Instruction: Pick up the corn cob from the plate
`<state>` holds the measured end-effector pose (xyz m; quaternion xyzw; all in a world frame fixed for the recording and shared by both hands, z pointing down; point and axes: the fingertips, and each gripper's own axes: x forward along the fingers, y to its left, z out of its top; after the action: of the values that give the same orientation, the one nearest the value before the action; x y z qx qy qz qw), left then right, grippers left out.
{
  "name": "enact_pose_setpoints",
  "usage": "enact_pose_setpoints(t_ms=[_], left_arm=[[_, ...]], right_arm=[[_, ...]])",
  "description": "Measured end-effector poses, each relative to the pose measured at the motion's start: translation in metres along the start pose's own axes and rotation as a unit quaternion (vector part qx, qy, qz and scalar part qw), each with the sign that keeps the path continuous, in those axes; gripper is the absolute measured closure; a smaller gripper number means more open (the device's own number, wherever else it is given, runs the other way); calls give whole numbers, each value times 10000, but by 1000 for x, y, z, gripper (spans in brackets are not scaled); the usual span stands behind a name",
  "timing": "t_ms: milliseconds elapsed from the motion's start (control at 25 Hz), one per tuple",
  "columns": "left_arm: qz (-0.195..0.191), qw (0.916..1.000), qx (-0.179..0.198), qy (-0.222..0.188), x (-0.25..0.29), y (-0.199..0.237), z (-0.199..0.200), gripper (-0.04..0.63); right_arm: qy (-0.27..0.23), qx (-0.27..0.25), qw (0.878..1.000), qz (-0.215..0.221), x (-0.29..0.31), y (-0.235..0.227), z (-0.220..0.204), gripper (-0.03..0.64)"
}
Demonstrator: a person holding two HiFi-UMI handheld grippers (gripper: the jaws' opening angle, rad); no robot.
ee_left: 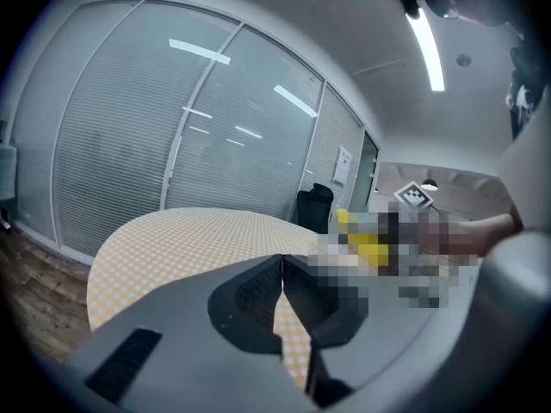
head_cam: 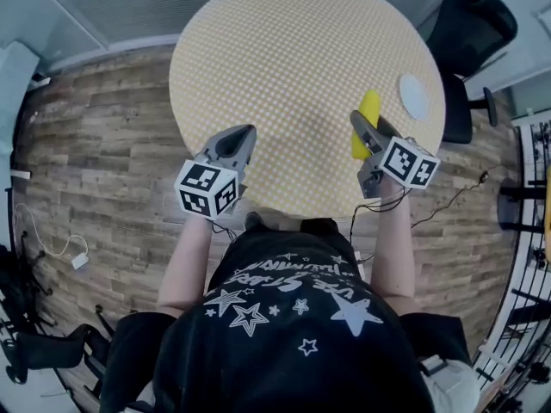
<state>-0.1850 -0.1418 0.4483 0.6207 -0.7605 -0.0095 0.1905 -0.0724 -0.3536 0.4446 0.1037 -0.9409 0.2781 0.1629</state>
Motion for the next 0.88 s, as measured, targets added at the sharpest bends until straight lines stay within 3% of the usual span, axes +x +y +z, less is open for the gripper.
enact_pose_setpoints(t_ms=[160,400,600,880], left_arm=[[-352,9992,47,205,-7,-3,-15,586],[-730,9970,140,224,-1,-40,-15,586],[-617,9976,151,263,9,-67,-8,586],[-345,9971,462,500,17,-103,-7,586]], right_arm=[[-7,163,9997,-164,-23,14,-30,354],[-133,314,9983,-474,-71,-8,-43,354],[-187,384,9982,-428,-93,-25,-41,354],[-32,522,9986,-82,-101,-42,-60,354]])
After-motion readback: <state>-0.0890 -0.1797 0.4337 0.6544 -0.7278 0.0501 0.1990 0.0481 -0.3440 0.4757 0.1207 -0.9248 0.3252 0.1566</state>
